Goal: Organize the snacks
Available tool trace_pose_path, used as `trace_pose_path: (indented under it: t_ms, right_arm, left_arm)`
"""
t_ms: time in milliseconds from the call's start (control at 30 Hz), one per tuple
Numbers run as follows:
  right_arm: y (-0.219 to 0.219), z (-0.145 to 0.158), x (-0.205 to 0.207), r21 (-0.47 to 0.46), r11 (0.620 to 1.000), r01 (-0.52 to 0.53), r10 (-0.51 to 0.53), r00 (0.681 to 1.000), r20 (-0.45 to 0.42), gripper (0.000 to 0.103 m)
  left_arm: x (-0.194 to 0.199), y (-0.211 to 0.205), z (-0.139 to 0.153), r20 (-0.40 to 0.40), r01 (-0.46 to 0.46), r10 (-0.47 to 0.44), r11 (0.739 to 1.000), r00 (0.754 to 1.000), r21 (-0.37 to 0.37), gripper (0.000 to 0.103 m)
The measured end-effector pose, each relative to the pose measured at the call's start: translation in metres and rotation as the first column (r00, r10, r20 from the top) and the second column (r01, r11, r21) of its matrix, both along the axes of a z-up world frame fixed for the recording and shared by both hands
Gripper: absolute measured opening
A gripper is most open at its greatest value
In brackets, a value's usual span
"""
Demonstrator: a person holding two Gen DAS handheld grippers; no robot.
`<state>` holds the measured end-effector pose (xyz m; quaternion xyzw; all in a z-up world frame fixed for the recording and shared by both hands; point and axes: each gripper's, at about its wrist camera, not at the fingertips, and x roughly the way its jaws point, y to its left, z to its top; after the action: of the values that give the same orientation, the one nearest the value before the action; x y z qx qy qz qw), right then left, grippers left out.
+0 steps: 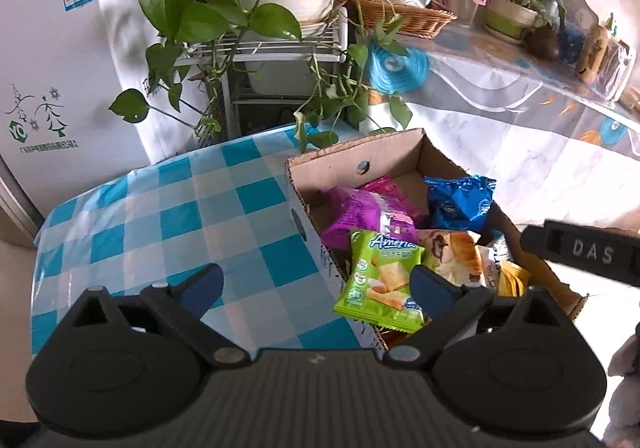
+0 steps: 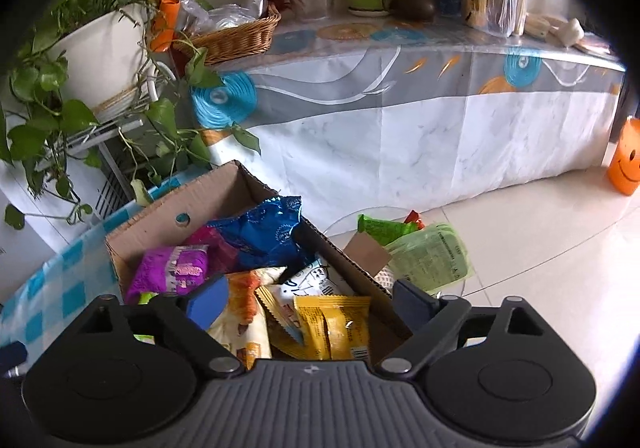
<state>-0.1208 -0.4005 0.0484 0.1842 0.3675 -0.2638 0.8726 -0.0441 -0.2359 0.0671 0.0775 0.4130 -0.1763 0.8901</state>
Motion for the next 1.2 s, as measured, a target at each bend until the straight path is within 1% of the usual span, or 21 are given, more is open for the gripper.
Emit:
trace_pose_path:
  t_ms: [233,333,433,700,867,1200]
  right_arm:
    - [0.003,-0.003,0.001,-0.004,1.0,-0.024,0.024,0.999,-0.04,0.094]
    - [0.004,-0.004,0.002,-0.012,0.999,-0.034,0.034,0.998,-0.051,0.094]
    - [0.004,-0.005,0.003,0.002,0.999,-0.05,0.05,0.997,-0.064,0.094]
    - [0.003,-0.005,0.005,0.013,0.998,-0.06,0.061,0.996,-0.068,0.096]
    - [0.004,-0.005,0.008,-0.009,0.998,-0.063,0.062,0.994,-0.085,0.096]
    - [0.004,-0.005,0.008,-0.006,0.998,-0.062,0.061,0.995,-0.081,0.096]
  left_arm:
    - [0.004,-0.001,0.004,0.011,-0.026,0.026,0.999,1.0,0.023,0.101]
    - [0.006,-0.004,0.004,-0.001,-0.032,0.032,0.999,0.999,0.025,0.102]
    - [0.008,-0.008,0.004,-0.01,-0.035,0.035,0.999,0.999,0.037,0.102]
    - [0.01,-0.015,0.003,-0.019,-0.047,0.049,0.996,0.999,0.077,0.102]
    - [0.01,-0.018,0.003,-0.014,-0.047,0.048,0.994,0.999,0.096,0.102]
    - [0.01,-0.019,0.004,-0.005,-0.045,0.046,0.993,0.999,0.114,0.102]
